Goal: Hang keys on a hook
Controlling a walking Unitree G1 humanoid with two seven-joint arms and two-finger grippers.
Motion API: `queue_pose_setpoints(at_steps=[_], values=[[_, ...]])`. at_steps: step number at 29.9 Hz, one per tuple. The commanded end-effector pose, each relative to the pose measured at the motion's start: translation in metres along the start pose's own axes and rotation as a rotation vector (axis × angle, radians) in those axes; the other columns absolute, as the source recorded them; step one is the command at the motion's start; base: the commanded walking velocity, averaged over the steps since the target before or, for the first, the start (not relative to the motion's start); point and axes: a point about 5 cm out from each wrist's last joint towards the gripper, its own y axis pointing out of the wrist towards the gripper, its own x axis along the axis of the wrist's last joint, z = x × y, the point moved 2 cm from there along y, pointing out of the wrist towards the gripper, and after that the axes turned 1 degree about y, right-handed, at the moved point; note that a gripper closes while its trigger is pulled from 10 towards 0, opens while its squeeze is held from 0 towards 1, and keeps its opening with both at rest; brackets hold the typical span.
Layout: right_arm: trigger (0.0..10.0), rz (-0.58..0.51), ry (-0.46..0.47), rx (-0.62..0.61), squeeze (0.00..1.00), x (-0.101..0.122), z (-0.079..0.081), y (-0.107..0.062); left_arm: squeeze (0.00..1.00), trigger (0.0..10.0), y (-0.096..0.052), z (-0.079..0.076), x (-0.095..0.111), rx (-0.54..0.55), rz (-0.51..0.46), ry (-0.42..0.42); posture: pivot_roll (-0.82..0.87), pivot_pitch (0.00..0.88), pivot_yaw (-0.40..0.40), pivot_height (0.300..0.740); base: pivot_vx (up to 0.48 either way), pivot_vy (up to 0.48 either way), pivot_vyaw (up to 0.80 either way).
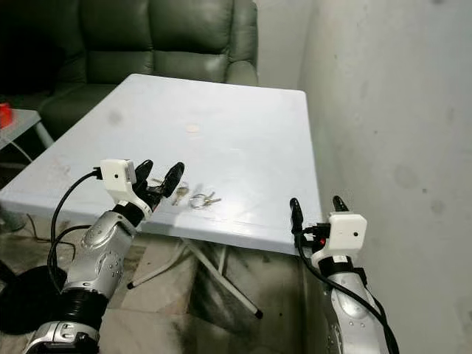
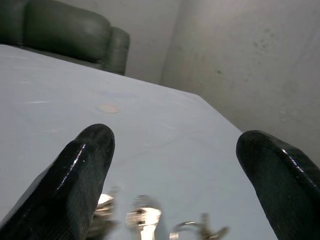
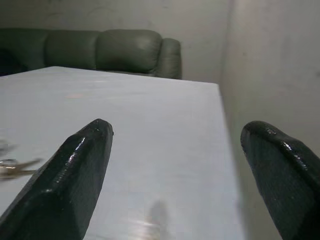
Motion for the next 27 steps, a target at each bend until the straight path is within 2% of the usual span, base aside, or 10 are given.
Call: queue_pose_setpoints(at_steps=[1, 27], values=[[10.0, -0.006, 0.007, 0.013, 0.00, 0.0027, 0.0037, 0.0014, 0.00, 10.0, -0.0011, 0.0056, 0.0035, 0.015, -0.007, 0.008, -0.05, 0.000, 0.005, 0.740, 0.000, 0.472, 0.00], [10.0, -0.006, -0.005, 0.018, 0.00, 0.0041, 0.0029, 0.0010, 0.00, 10.0, 0.0011, 0.0038, 0.0030, 0.013, -0.003, -0.002, -0.05, 0.000, 0.002, 0.740, 0.000, 0.450, 0.00]])
